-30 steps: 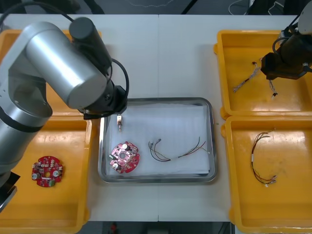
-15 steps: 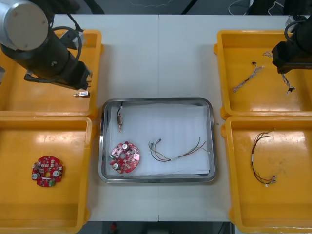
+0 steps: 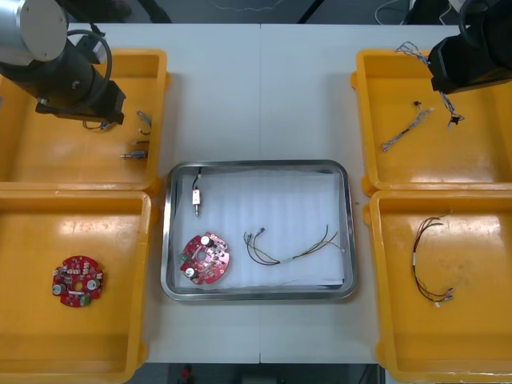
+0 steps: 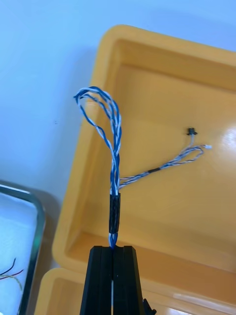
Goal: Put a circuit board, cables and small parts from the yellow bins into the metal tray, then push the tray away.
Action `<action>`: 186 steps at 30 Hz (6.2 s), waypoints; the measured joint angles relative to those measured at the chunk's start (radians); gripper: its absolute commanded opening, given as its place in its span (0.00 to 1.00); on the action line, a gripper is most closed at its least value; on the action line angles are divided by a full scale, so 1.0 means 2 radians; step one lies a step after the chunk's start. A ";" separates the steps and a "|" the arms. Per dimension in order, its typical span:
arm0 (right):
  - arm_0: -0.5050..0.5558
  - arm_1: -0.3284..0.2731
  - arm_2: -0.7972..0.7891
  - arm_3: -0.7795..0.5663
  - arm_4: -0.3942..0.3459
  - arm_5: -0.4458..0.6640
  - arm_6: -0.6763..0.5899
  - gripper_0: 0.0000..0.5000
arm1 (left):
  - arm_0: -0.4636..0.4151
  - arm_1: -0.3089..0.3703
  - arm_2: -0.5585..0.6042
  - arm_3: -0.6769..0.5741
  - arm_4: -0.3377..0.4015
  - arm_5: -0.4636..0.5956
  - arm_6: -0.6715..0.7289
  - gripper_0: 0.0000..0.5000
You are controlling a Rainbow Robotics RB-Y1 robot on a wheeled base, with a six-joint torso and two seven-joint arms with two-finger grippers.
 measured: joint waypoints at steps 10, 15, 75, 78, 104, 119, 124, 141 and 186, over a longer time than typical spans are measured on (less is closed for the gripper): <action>0.029 0.000 0.028 -0.090 -0.077 0.000 0.000 0.00 | -0.001 0.000 0.000 0.081 -0.007 -0.089 -0.103 1.00; 0.029 -0.001 0.080 -0.123 -0.108 0.000 0.001 0.00 | -0.001 0.000 0.000 0.115 -0.008 -0.133 -0.103 1.00; 0.063 0.021 0.459 -0.041 0.113 -0.273 0.205 0.00 | -0.006 -0.004 -0.023 0.185 -0.008 -0.215 -0.103 0.00; 0.066 0.021 0.459 -0.041 0.115 -0.273 0.205 0.46 | -0.006 -0.004 -0.012 0.175 -0.014 -0.187 -0.103 0.00; 0.069 0.021 0.426 -0.084 0.143 -0.166 0.205 1.00 | 0.040 -0.018 0.042 -0.150 -0.087 0.128 -0.093 0.00; 0.070 0.022 0.298 -0.167 0.099 -0.001 0.202 1.00 | 0.063 -0.069 -0.009 -0.285 -0.083 0.133 0.137 0.00; 0.070 0.021 0.237 -0.190 0.088 0.000 0.191 1.00 | 0.063 -0.077 -0.052 -0.295 -0.075 0.133 0.156 0.00; 0.171 -0.041 0.040 -0.232 0.044 0.000 0.076 1.00 | 0.082 -0.083 -0.204 -0.297 -0.051 0.131 0.406 0.00; 0.344 -0.001 -0.165 -0.179 -0.020 0.000 -0.023 1.00 | 0.099 -0.088 -0.294 -0.214 -0.117 -0.015 0.381 1.00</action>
